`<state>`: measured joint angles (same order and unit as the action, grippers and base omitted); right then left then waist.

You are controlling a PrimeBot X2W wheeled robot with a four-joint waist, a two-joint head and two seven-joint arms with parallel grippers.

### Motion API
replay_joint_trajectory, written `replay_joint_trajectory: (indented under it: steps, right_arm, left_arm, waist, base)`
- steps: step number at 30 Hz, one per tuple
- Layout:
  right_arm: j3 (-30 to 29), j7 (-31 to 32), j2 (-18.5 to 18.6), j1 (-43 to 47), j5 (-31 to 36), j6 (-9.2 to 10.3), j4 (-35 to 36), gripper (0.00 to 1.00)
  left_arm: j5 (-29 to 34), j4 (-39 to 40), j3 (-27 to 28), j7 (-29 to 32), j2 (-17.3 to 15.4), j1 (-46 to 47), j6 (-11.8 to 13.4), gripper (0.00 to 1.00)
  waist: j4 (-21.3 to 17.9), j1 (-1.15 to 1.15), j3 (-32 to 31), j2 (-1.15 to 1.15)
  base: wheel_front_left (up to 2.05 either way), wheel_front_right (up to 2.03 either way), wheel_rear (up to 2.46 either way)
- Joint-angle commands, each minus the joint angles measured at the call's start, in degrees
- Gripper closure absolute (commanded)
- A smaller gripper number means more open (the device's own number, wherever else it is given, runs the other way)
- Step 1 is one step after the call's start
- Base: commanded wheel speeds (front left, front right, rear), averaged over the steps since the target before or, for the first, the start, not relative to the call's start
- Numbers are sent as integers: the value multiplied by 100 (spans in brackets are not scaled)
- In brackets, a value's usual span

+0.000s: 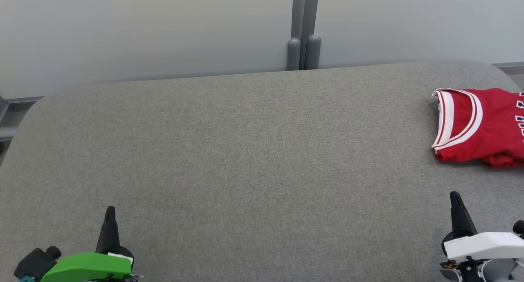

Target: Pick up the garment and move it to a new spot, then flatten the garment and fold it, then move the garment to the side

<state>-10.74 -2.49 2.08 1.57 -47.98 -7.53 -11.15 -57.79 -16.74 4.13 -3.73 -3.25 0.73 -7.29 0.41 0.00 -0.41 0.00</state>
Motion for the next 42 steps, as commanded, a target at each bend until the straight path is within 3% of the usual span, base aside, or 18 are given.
replay_joint_trajectory:
  steps: [1, 42]
  right_arm:
    - [8, 36, 43, -156, -180, 2, 36, 100]
    - [175, 673, 76, -558, -2881, 2, -151, 100]
  left_arm:
    - [-154, 89, 36, 31, -26, 169, -15, 100]
    - [-2271, 222, 73, 601, 12, 428, -27, 100]
  waist:
    - [0, 0, 1, 0]
    - [-23, 0, 32, 0]
  base:
    - [0, 0, 0]
    - [0, 0, 0]
